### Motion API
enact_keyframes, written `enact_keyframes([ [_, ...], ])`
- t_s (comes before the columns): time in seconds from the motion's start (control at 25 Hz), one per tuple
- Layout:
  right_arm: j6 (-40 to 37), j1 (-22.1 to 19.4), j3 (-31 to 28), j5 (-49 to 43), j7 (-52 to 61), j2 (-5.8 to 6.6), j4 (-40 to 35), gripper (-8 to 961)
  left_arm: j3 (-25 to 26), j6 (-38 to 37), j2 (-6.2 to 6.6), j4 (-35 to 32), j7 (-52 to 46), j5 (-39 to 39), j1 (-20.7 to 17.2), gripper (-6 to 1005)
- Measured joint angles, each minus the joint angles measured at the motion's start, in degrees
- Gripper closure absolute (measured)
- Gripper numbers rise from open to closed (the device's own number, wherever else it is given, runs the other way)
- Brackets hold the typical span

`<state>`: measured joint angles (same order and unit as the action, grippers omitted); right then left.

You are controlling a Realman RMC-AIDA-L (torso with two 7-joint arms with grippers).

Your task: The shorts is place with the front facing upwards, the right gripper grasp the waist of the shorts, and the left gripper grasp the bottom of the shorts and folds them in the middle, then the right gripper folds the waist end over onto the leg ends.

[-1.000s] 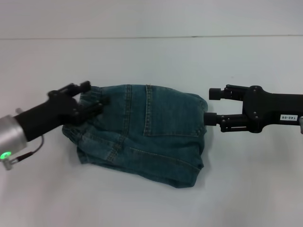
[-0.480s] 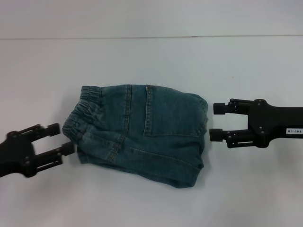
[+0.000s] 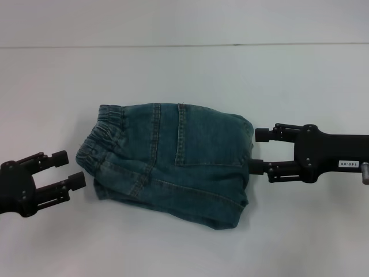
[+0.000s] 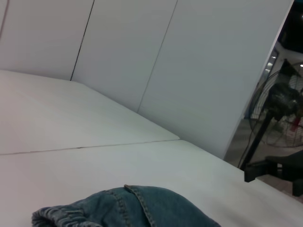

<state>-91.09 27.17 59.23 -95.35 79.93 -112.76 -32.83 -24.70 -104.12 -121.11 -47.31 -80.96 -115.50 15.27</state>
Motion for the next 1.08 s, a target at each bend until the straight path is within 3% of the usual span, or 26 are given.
enact_keyframes([
  [0.4, 0.02, -0.07, 0.00, -0.01, -0.59, -0.57, 0.05, 53, -0.21, -0.07, -0.13, 0.32, -0.90, -0.07, 0.43, 224],
  [0.48, -0.16, 0.00, 0.00, -0.01, -0.60, -0.61, 0.05, 53, -0.35, -0.13, -0.15, 0.32, -0.92, -0.11, 0.43, 108],
  [1.08, -1.01, 0.34, 0.00, 0.06, -0.59, -0.69, 0.04, 53, -0.80, -0.32, -0.28, 0.29, -1.04, -0.33, 0.23, 112],
])
